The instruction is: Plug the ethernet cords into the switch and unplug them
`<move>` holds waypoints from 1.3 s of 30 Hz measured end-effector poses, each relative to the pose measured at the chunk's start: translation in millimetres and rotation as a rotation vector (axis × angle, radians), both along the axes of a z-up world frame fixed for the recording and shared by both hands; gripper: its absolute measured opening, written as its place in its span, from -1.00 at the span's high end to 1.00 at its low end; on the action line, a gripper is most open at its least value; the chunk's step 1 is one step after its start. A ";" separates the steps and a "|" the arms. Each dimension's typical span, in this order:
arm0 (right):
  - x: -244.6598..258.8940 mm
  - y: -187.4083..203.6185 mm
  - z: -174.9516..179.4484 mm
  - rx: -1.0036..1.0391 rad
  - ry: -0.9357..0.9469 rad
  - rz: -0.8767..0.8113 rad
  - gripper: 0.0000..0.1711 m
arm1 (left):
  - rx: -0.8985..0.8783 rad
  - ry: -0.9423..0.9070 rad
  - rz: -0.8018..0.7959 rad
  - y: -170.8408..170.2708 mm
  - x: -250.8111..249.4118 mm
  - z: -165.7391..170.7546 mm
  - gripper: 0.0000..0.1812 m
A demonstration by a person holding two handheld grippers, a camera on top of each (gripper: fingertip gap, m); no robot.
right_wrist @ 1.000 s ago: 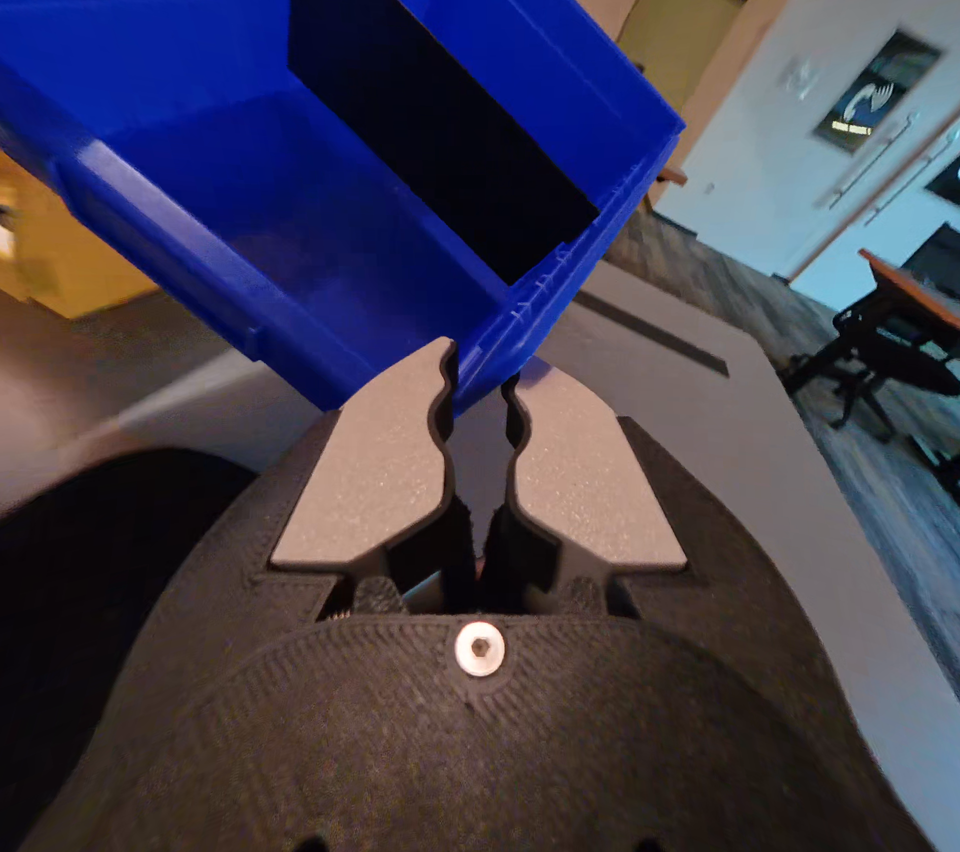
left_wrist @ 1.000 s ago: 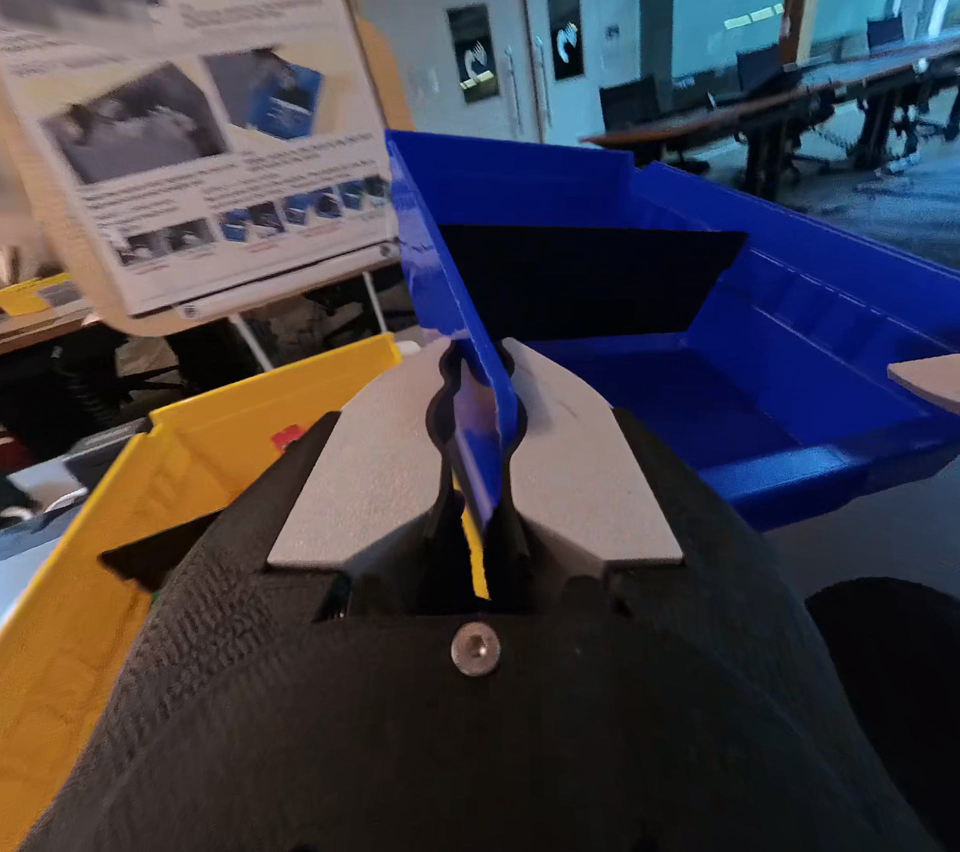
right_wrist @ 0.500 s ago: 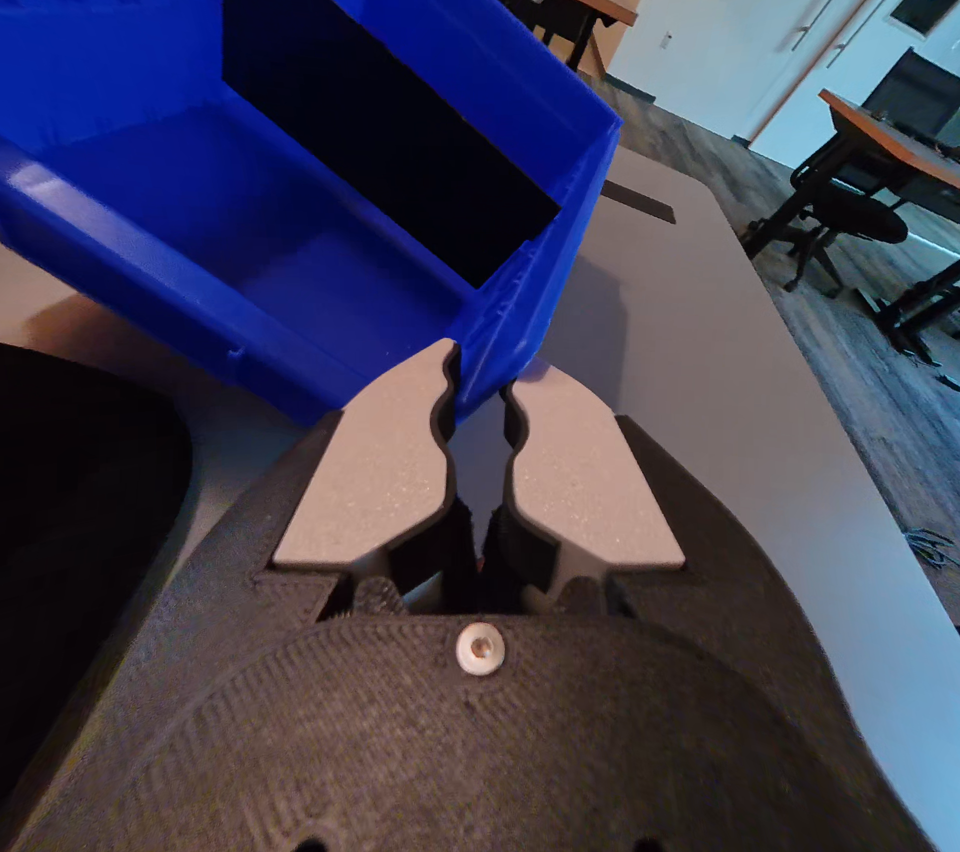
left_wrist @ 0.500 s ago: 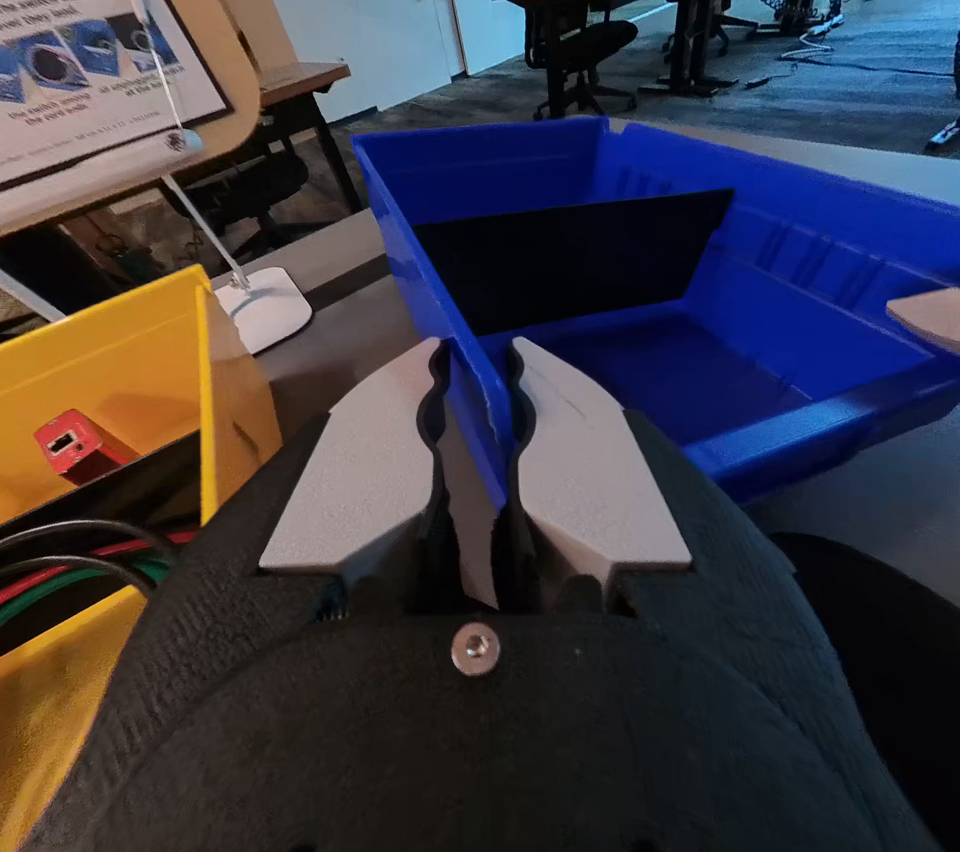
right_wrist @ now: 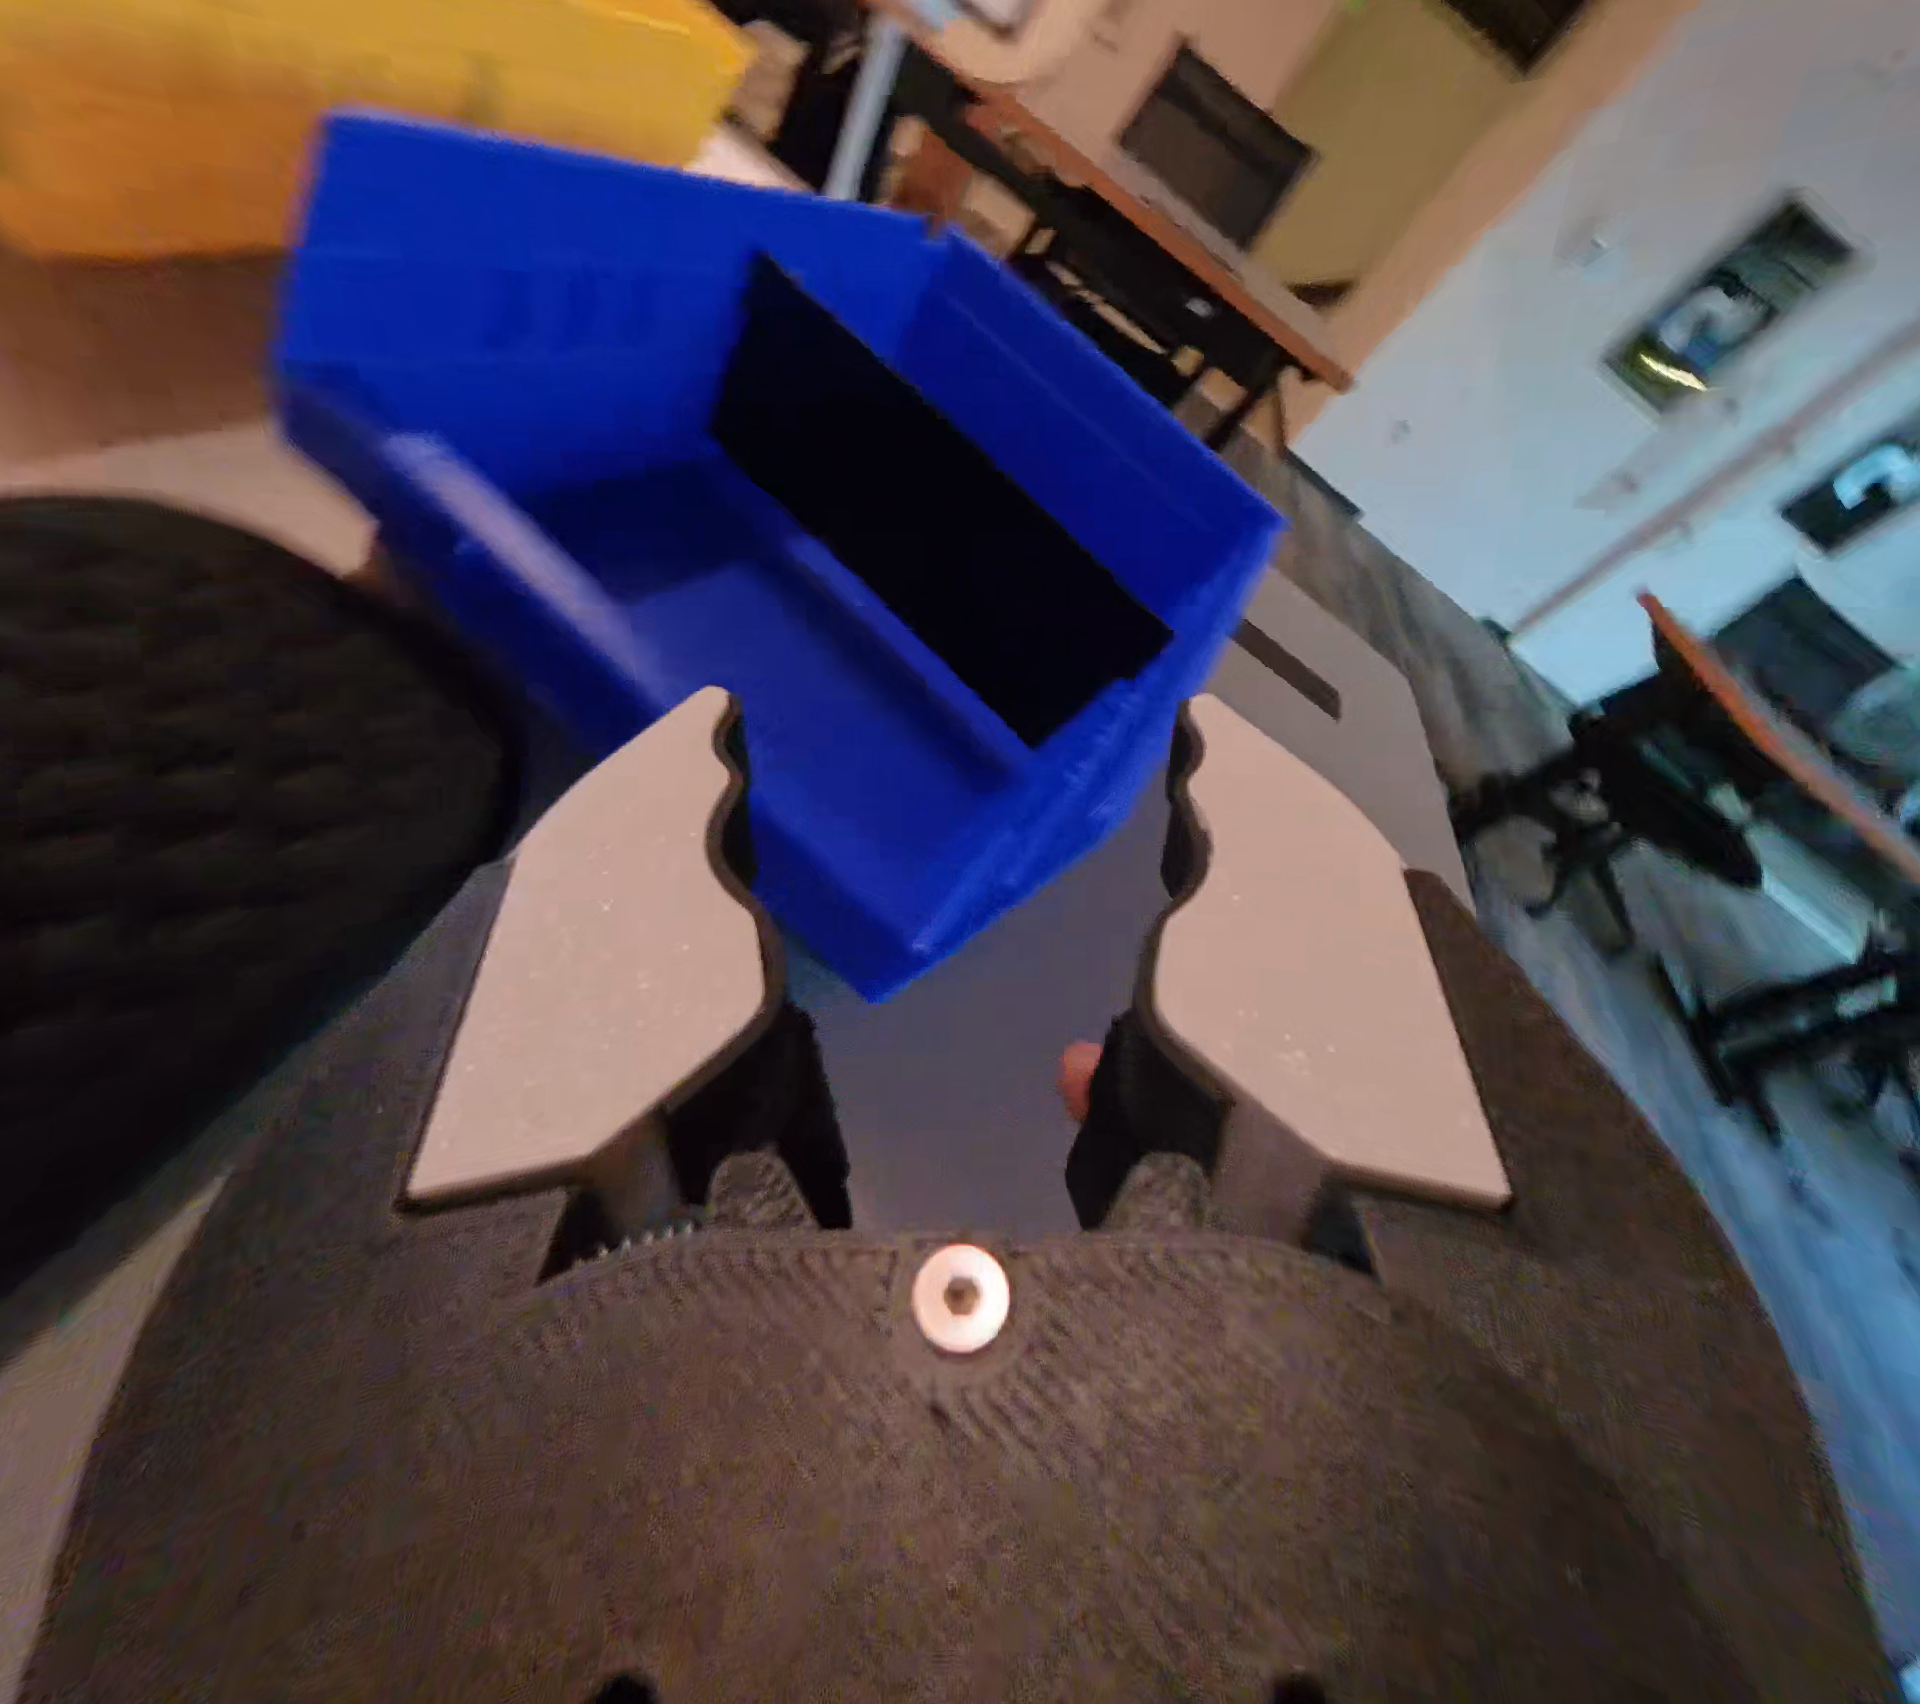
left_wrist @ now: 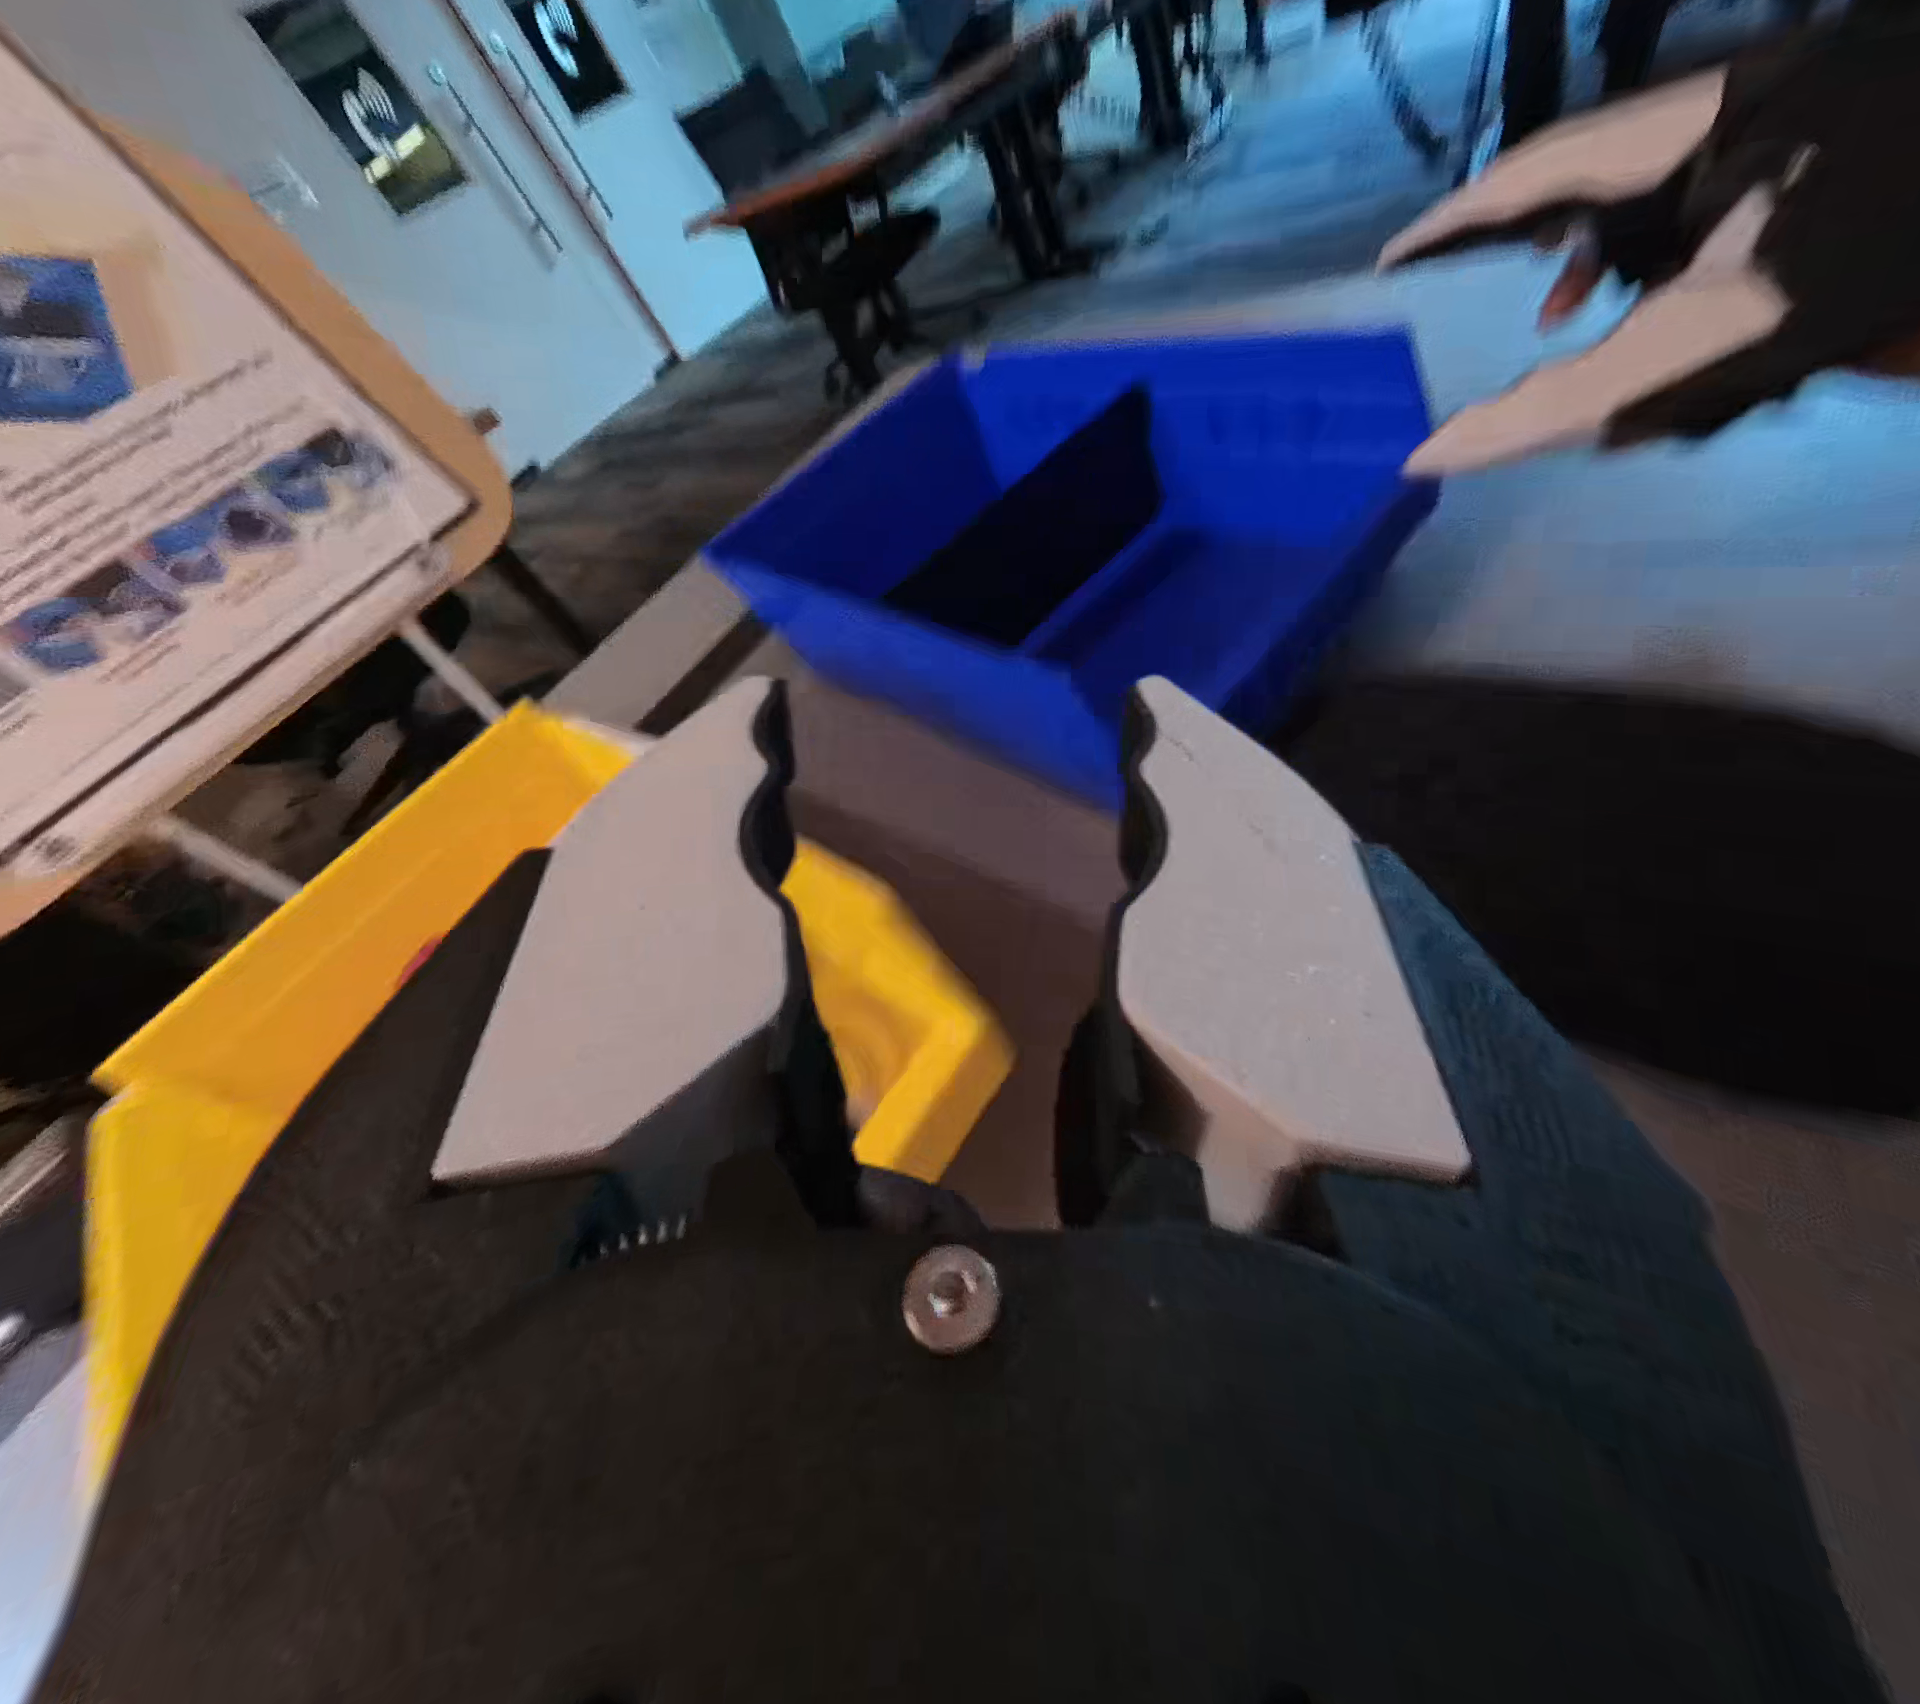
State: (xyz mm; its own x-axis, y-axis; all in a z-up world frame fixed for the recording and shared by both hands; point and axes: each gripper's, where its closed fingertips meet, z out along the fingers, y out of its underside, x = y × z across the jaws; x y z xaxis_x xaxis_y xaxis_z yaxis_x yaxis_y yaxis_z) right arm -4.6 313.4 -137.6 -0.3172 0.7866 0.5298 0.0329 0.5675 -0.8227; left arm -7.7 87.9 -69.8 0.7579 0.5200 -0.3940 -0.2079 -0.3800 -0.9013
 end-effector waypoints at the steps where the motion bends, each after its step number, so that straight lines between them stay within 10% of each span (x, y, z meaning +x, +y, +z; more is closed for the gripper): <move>1: 3.3 -11.4 -6.1 0.056 -0.048 0.048 0.12 | -0.080 -0.025 0.004 -19.3 -2.8 -13.0 0.44; 13: -25.3 -37.2 -78.9 0.722 -0.357 0.133 0.36 | -0.745 -0.088 0.100 -116.5 -62.3 -148.5 0.58; 16: -28.8 -32.3 -85.0 0.743 -0.363 0.117 0.61 | -0.763 -0.107 0.098 -121.5 -64.9 -151.2 0.60; 39: -6.2 44.5 -85.1 0.682 -0.366 -0.083 0.58 | -0.754 -0.171 0.359 -348.7 -25.0 -147.7 0.59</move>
